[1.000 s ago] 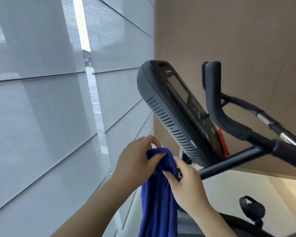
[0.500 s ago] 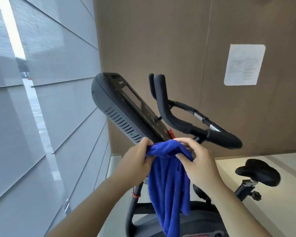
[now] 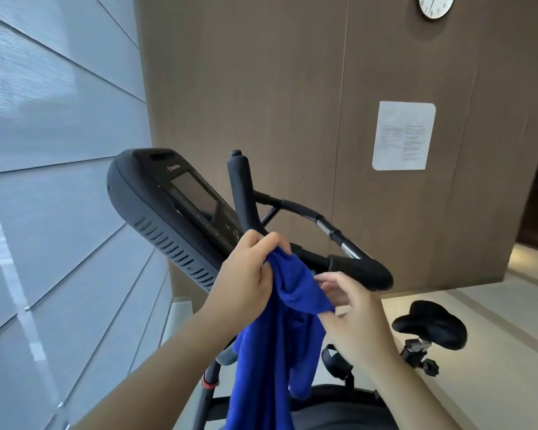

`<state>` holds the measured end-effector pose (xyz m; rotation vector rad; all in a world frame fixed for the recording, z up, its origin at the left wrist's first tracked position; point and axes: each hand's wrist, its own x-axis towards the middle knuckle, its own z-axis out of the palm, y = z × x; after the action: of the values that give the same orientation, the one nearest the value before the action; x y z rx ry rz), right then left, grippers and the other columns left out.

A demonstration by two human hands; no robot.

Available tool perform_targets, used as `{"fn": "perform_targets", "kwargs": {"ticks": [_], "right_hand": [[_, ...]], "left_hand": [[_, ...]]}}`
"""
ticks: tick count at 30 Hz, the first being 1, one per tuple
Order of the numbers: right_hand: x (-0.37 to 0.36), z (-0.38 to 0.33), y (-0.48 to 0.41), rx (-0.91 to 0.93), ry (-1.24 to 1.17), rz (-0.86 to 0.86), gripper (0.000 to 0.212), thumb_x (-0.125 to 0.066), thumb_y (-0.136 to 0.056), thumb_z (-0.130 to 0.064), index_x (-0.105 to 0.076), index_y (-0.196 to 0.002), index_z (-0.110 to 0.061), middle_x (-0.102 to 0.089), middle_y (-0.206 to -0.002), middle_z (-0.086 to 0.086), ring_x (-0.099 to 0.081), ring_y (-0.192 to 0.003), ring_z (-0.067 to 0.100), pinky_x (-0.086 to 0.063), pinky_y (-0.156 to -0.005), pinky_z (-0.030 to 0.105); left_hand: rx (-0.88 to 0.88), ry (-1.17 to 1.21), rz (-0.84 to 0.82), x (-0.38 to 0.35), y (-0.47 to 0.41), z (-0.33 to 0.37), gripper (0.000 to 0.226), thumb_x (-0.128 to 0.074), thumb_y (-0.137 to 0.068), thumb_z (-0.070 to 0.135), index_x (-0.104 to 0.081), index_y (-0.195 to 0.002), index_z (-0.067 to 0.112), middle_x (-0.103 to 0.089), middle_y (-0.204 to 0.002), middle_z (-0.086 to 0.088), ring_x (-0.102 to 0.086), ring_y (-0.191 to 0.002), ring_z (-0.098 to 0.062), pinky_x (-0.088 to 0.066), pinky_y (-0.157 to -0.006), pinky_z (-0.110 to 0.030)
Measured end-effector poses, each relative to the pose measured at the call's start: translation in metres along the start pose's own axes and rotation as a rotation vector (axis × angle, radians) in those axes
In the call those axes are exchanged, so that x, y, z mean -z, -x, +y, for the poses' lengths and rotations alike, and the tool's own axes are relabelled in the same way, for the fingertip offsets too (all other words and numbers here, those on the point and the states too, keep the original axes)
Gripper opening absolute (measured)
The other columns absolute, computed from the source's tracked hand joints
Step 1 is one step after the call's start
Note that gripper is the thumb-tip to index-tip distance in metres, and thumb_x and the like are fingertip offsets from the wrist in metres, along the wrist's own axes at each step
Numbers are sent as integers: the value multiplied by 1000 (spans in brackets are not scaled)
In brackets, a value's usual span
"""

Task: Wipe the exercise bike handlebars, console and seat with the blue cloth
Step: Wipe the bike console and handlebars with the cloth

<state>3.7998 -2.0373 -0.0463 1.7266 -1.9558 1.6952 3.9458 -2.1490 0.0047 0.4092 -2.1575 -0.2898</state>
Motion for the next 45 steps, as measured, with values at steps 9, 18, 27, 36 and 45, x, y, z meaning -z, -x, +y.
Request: {"fn": "perform_targets", "kwargs": {"ticks": [9, 18, 27, 36, 45], "right_hand": [[-6, 14, -35, 38, -214, -53, 30, -73, -80, -12, -63, -102, -30, -69, -87, -18, -64, -81, 2, -49, -63, 14], [-8, 5, -134, 147, -117, 210, 34, -58, -76, 7, -48, -82, -24, -51, -93, -9, -55, -85, 3, -41, -63, 8], [-57, 49, -83, 316, 734, -101, 91, -32, -84, -70, -18, -148, -7, -27, -152, 15, -27, -139, 31, -21, -112, 53], [-64, 39, -108, 194, 831, -98, 82, -81, -61, -51, -54, -121, -2, -69, -103, 12, -68, -87, 23, -54, -77, 36], [-57, 41, -104, 262, 868, -77, 76, -82, -64, -43, -56, -121, 0, -69, -106, 12, -69, -89, 23, -55, -76, 35]], "left_hand": [[-19, -84, 75, -10, -37, 2, 51, -38, -72, -16, -61, -94, 22, -49, -93, -3, -48, -82, -14, -40, -68, -21], [-14, -414, 173, -10, -84, -20, 23, -43, -84, 13, -55, -86, 34, -46, -95, 6, -50, -82, -19, -44, -61, -25], [-164, -906, -246, -38, -39, -56, 53, -38, -87, 26, -42, -137, 7, -46, -140, -10, -38, -133, -28, -37, -106, -43], [-238, -1045, -200, -38, -43, -60, 55, -48, -89, 39, -44, -136, 12, -51, -134, -10, -45, -127, -27, -26, -108, -51], [-172, -1060, -195, -41, -37, -53, 62, -58, -83, 47, -48, -134, 13, -55, -131, -10, -48, -126, -27, -37, -103, -53]]}}
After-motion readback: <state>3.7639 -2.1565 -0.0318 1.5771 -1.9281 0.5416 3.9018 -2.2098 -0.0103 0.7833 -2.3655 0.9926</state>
